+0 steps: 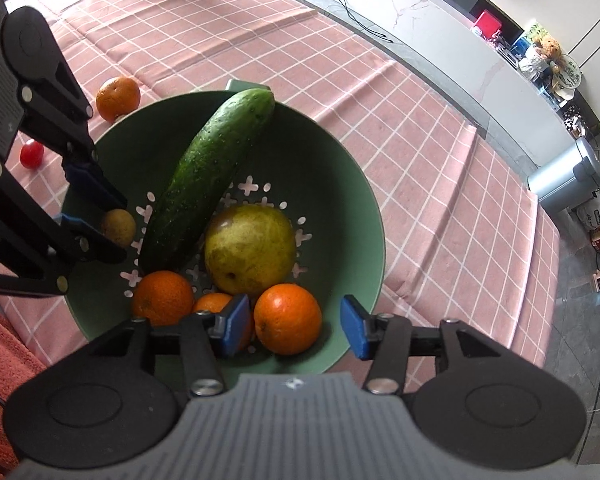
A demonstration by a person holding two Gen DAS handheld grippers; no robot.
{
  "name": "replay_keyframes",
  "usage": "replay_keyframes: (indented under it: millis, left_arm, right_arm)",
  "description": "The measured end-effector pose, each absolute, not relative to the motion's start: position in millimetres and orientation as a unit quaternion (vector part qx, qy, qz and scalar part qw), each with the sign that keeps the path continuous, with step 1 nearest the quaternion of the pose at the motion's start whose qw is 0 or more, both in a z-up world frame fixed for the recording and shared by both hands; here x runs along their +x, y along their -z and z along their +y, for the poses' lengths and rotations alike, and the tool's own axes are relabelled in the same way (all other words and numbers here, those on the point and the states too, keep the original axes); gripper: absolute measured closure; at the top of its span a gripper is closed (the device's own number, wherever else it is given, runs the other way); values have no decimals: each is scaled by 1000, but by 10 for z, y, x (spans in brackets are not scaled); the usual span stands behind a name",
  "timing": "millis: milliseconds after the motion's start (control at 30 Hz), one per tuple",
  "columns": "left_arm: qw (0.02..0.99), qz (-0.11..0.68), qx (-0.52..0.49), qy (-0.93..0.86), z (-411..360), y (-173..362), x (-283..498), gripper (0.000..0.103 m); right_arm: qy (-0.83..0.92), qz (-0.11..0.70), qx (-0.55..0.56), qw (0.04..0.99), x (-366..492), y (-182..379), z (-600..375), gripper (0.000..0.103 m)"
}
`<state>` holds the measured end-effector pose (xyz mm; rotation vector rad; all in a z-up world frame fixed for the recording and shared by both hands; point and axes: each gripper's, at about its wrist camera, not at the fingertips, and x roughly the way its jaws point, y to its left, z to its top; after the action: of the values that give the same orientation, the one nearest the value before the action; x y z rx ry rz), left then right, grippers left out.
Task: Organize fruits
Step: 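Lower orange and kiwi into the colander while both tools open, then move both open tools back toward the remaining fruit on the cloth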
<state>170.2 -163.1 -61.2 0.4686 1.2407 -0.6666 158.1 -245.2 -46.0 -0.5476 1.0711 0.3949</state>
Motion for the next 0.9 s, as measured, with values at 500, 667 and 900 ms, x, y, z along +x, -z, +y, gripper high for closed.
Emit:
replay_keyframes:
  millis: [500,667,900]
  left_arm:
    - [825,469,105,298,-735,-20,1371,54]
    - [851,444,88,268,-282,-147,1238,54]
    - [864,435,66,243,154,104,1069,54]
  right_arm:
    - [-144,474,-61,867,1198,-26,-2426,42]
    - [-166,434,27,885,899,-112,-2148,43]
    - [-183,389,83,899,614,22,-1605,60]
